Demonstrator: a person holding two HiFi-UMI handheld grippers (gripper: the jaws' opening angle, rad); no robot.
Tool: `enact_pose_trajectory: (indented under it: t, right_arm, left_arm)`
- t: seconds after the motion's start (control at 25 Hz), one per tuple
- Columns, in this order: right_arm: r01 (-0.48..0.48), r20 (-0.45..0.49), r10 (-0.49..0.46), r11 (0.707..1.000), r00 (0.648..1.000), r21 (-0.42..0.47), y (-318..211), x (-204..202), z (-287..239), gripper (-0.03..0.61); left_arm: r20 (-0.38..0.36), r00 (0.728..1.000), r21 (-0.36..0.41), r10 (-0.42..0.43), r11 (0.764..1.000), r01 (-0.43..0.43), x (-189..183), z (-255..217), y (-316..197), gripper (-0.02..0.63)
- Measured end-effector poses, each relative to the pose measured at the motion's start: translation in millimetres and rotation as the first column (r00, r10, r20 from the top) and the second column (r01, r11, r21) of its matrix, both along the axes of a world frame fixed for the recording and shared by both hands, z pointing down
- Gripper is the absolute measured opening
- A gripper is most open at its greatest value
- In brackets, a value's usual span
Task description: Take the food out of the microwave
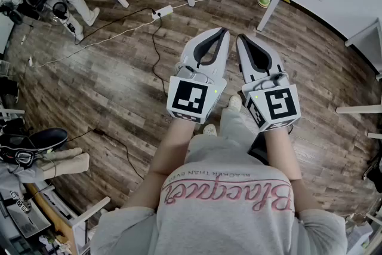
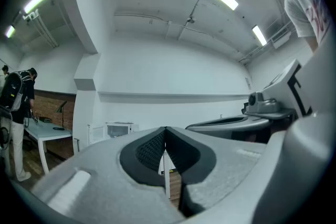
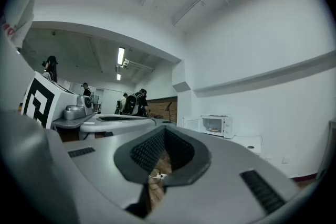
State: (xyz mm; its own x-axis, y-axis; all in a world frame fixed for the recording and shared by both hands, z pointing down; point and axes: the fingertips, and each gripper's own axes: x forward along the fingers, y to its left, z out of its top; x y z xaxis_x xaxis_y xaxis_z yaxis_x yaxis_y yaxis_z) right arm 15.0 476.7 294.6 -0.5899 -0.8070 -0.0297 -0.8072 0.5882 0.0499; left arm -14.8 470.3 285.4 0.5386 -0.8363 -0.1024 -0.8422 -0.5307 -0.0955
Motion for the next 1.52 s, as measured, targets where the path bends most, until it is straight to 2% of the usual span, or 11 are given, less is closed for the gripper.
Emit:
enact_pose_trajectory:
  t: [0.4, 0.68, 1.0, 1.52]
  right_arm:
    - [0.009, 0.015, -0.008, 1.0, 1.0, -0.019, 42.6, -8.5, 1.6, 0.011]
    - [0.029, 0.044, -0.028, 0.999, 0.999, -0.028, 38.2, -5.9, 6.9, 0.011]
    - [0.059, 0.011, -0.059, 0.998, 0.998, -0.029, -19.3, 14.4, 12.2, 0.011]
    - [0.109, 0.043, -0.108, 0.994, 0.993, -0.008, -135.6, 55.3, -1.9, 0.012]
  left_arm:
    - [-0.011, 1.0, -0.006, -0.008, 1.0, 0.008, -10.3, 1.3, 45.8, 0.008]
    - [-0.006, 1.0, -0.024, 0.003, 1.0, -0.003, -6.0, 8.0, 39.9, 0.008]
    - [-0.003, 1.0, -0.055, -0.025, 0.998, 0.024, 11.9, 18.2, -22.4, 0.008]
    - [0.011, 0.998, -0.046, -0.063, 0.997, 0.063, 51.3, 6.7, -139.1, 0.008]
